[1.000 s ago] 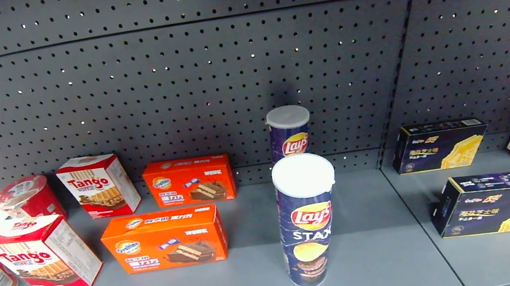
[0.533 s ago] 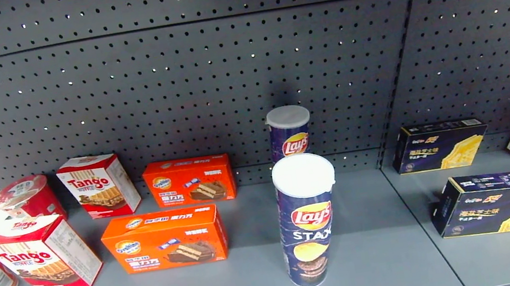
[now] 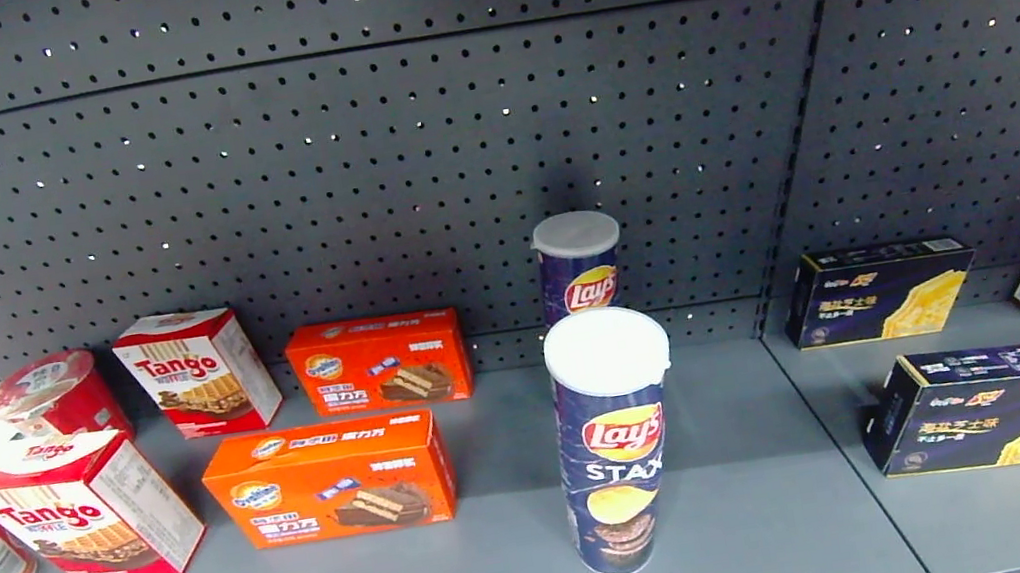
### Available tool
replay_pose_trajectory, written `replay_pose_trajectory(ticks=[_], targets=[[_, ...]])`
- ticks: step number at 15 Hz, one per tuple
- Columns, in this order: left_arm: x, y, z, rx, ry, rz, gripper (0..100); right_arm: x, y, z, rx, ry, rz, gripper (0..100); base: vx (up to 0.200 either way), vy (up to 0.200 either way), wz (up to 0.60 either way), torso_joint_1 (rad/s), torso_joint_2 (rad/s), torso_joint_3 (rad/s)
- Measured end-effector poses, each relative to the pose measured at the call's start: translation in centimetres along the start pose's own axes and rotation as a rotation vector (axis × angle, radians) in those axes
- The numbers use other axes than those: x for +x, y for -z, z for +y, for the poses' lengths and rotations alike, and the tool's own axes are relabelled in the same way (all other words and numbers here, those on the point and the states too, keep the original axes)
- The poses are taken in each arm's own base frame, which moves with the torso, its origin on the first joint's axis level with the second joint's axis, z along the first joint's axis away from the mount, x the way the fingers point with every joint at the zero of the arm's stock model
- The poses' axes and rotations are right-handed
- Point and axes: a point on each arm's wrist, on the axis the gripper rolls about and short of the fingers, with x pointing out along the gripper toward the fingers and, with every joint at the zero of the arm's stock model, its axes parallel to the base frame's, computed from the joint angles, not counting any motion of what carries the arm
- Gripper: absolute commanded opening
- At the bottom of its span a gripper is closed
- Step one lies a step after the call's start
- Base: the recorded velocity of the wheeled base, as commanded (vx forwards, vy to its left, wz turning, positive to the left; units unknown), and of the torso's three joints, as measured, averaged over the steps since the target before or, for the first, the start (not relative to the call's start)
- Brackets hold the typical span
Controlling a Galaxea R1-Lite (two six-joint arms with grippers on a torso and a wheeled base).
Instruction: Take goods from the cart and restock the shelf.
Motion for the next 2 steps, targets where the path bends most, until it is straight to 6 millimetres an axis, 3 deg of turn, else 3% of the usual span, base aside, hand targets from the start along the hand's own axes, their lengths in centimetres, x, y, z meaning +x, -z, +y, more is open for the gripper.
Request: replay_pose_trajectory(ticks=[2], targets=[[0.00, 0.00, 0.00, 0.000, 0.000, 0.000, 100, 0.00, 0.00, 0.00, -0.003, -0.002, 0.000, 100, 0.000, 0.000, 0.00, 0.000, 0.00, 0.000]])
